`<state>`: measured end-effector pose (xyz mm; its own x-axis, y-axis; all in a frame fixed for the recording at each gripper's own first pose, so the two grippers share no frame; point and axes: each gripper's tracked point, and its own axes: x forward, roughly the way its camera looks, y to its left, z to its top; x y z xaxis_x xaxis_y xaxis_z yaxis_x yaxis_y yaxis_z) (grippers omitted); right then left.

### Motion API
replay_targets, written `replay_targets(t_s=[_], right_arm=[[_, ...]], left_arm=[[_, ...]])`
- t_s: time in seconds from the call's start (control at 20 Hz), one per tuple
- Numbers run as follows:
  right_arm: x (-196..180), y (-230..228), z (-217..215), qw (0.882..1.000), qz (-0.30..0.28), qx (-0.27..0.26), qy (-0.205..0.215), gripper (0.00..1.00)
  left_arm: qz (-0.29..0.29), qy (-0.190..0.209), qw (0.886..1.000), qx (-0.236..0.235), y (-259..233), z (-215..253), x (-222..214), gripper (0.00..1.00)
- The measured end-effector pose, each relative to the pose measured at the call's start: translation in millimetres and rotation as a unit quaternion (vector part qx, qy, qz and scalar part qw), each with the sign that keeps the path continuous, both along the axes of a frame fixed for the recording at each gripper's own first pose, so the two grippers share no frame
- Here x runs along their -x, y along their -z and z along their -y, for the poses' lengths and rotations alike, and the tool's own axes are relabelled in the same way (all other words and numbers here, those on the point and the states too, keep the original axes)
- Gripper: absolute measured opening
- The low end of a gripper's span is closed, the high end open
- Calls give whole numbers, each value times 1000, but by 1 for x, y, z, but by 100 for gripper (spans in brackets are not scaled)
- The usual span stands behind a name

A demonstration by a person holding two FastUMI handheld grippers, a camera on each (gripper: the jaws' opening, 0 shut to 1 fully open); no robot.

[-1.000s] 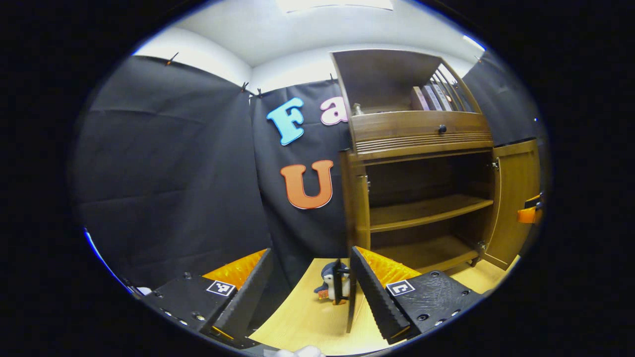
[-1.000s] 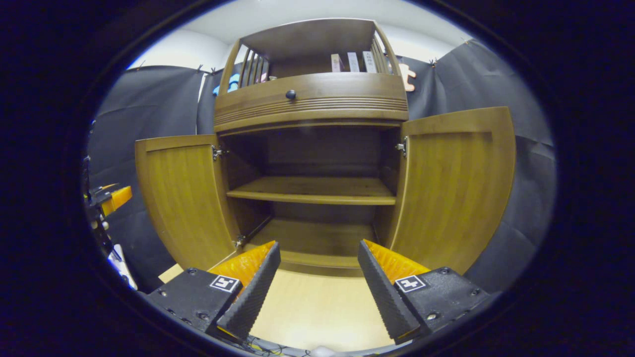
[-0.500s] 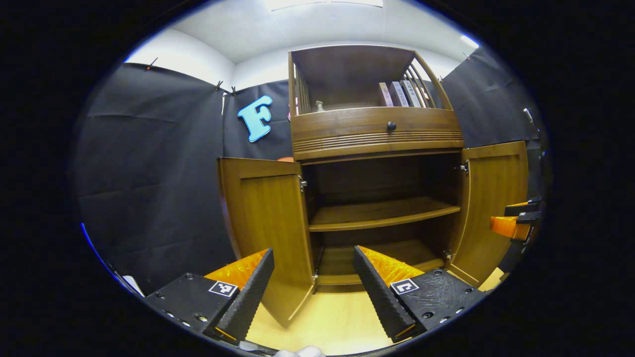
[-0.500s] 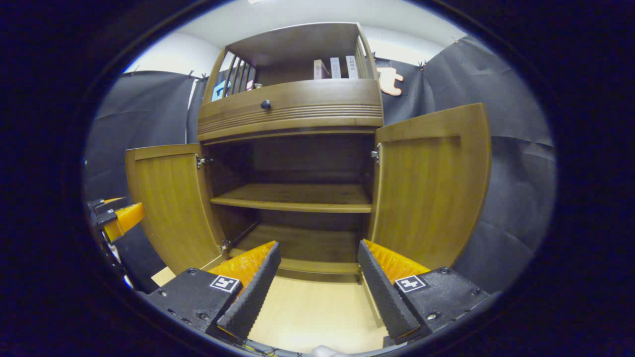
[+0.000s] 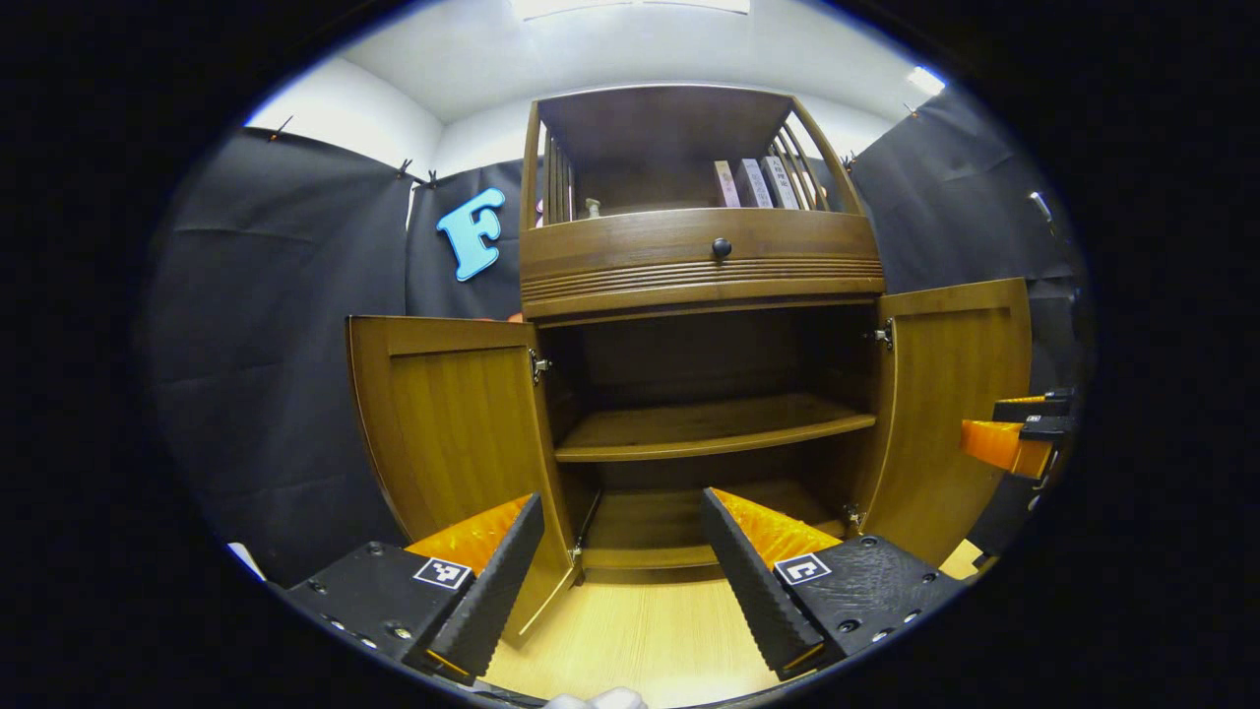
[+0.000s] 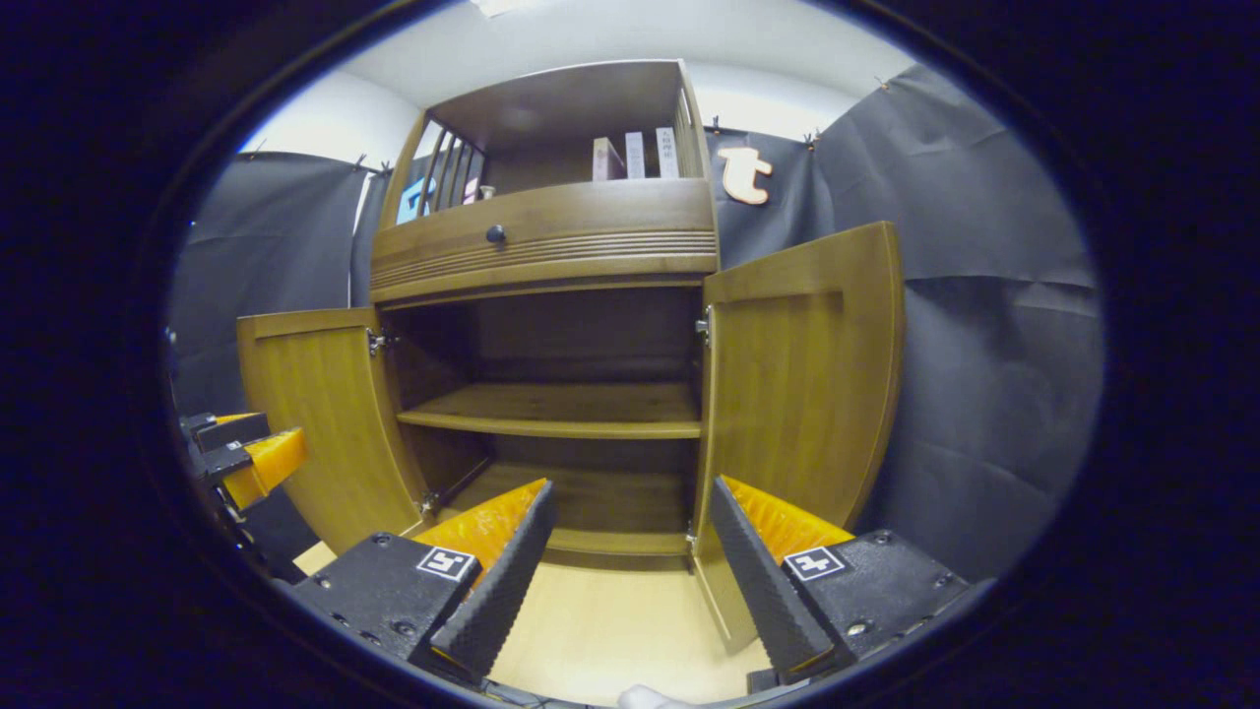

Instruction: Open the right door of the double-door shoe cabinet with the right hand, and open the left door with the left hand.

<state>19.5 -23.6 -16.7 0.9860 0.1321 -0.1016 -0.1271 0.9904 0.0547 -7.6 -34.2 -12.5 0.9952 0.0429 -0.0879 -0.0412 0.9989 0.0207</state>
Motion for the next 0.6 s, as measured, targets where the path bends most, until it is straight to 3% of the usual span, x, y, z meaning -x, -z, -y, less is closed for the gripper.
replay_targets(t_s=[0.6], right_arm=[[10, -13, 5, 1000, 20, 2, 21, 99]], left_arm=[[11, 17, 1000, -6, -11, 3, 1, 96]])
